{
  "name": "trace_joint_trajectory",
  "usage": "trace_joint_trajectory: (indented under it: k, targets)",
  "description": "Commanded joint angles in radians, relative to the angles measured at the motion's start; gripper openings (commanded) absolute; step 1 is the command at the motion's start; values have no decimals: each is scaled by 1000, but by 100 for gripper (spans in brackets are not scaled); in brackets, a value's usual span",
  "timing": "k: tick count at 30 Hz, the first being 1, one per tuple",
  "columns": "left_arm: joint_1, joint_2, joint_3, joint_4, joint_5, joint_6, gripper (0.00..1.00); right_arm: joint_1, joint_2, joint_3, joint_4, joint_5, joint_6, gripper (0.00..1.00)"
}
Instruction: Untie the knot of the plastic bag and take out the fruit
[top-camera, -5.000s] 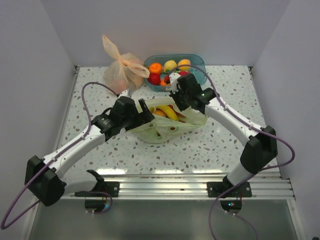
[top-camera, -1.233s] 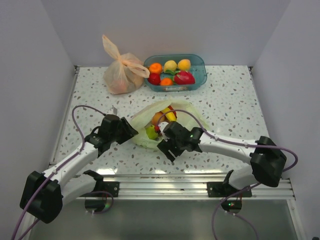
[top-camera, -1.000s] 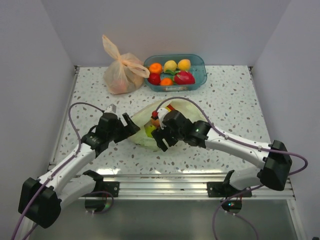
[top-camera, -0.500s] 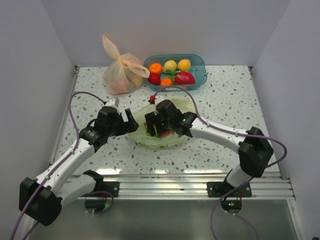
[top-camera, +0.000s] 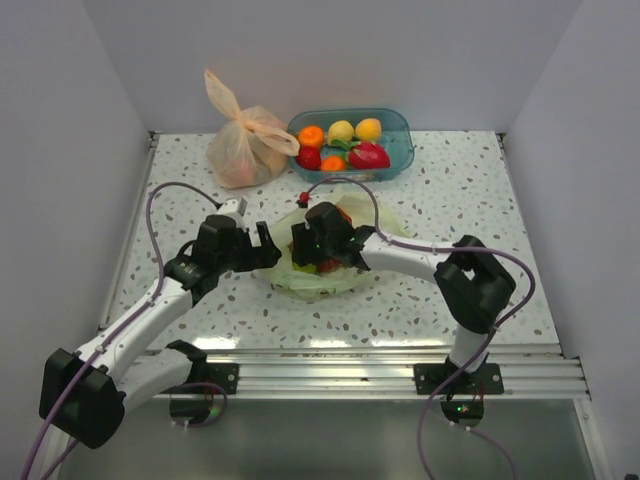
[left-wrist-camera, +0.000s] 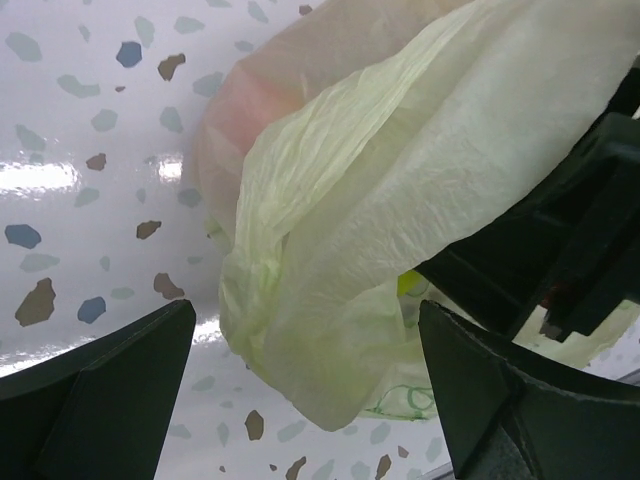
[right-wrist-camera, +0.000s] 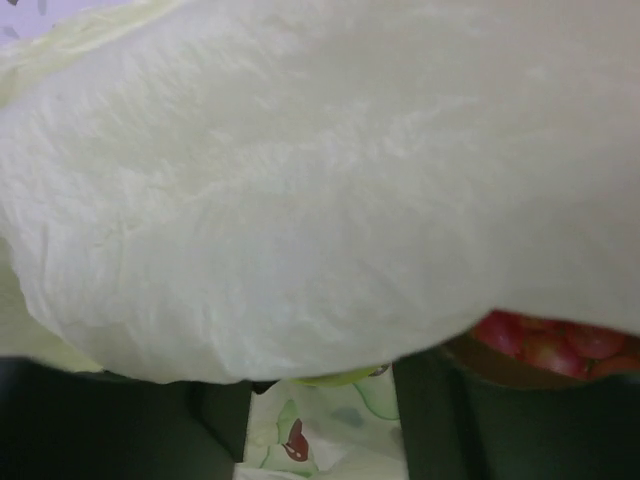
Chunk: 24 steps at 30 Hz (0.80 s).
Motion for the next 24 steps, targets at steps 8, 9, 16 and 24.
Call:
trace_joint_trajectory:
  k: [8, 9, 16, 24]
  targets:
    - [1, 22, -15, 81, 37, 32, 100, 2, -214, -47, -86, 11, -75, 2]
    - [1, 19, -7, 79, 32, 41, 100, 2, -253, -44, -103, 18, -84, 0]
    - [3, -40, 70, 53, -24, 88, 100, -16, -398, 37, -229, 59, -178, 0]
    - [4, -201, 21, 64, -229, 194, 100, -234, -348, 308, -277, 91, -267, 0]
